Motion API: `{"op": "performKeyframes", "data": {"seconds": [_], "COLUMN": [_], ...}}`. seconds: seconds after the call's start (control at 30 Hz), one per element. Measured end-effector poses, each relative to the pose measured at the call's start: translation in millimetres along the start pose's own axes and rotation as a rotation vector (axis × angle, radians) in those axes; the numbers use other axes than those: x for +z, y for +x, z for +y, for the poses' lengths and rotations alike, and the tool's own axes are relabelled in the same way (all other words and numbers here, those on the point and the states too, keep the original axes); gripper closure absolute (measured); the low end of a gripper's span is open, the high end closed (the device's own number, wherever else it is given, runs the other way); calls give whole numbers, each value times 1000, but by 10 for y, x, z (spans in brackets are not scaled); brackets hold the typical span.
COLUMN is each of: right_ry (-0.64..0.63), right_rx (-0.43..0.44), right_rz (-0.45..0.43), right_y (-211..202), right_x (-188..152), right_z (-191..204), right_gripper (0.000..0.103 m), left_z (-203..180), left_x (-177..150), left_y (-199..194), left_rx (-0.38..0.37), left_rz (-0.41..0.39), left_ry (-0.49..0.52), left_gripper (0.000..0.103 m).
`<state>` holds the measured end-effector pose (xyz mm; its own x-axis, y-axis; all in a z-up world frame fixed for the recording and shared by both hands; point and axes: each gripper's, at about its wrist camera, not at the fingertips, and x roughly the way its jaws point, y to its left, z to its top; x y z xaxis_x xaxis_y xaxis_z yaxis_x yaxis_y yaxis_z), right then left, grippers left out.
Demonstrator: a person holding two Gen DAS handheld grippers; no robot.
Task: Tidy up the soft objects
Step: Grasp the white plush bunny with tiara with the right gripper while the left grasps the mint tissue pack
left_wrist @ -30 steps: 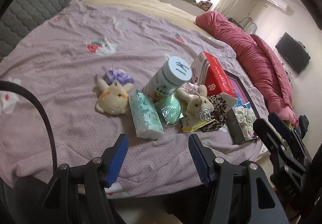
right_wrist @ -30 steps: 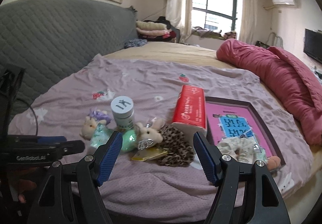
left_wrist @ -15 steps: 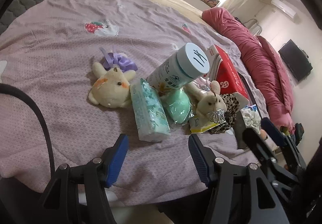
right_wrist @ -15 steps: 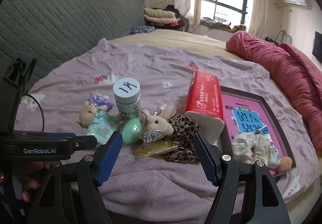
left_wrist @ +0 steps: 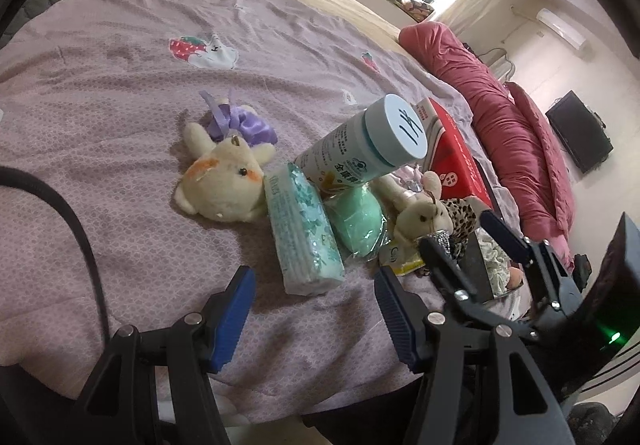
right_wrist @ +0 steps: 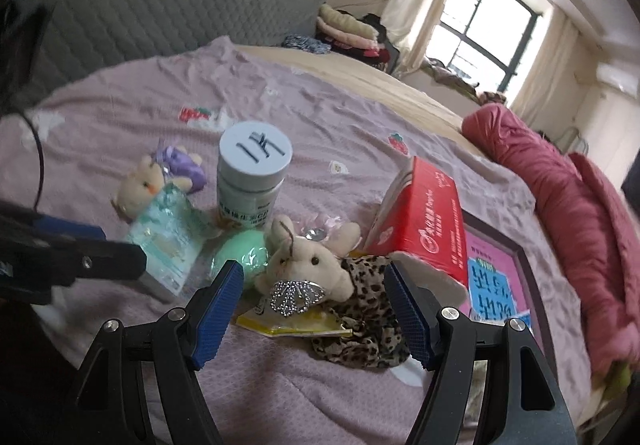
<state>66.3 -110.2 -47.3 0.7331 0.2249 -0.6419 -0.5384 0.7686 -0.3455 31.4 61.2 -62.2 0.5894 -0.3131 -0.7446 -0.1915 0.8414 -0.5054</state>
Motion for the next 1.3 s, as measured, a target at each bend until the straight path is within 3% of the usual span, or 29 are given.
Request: {"op": "performKeyframes", "data": {"seconds": [0.13,0.37,0.57,0.6,0.67,1.03,1.13,1.2,1.3], "right_ry": [-77,-109,-164,-180,-198,-13,47,74,61], "right_rx": [-37,-25,-32,-33,-36,95,125,142,148], "right_rz": [-20,0,-35,-34,-37,-62,-51,-41,-52], "right_y": [81,277,349,373,387,167,87,15,-87], "right_x": [-23,-58,-47,-51,-58,-54,-73,-97,-125], "right_z": [106,137,173,195,226,-91,-194,-230,-207], "right_gripper": [29,29,46,56,57,66,66,67,66], "left_z": [-28,-34,10,16,33,-39,-60,-67,-14], "left_x": [2,15,53,62,79,146,155,165,171], "left_y": [60,180,265,281,309,497,546,562,596], "left_rx": [-13,-13,-11,-12,-16,-46,-51,-48,-45], "left_rz": [8,27,32,33,37,62,63,62,67], "left_ry": [7,3,-11,-14,-19,-17,-20,-14,-27], "left_gripper": [41,41,41,41,41,42,50,64,74]}}
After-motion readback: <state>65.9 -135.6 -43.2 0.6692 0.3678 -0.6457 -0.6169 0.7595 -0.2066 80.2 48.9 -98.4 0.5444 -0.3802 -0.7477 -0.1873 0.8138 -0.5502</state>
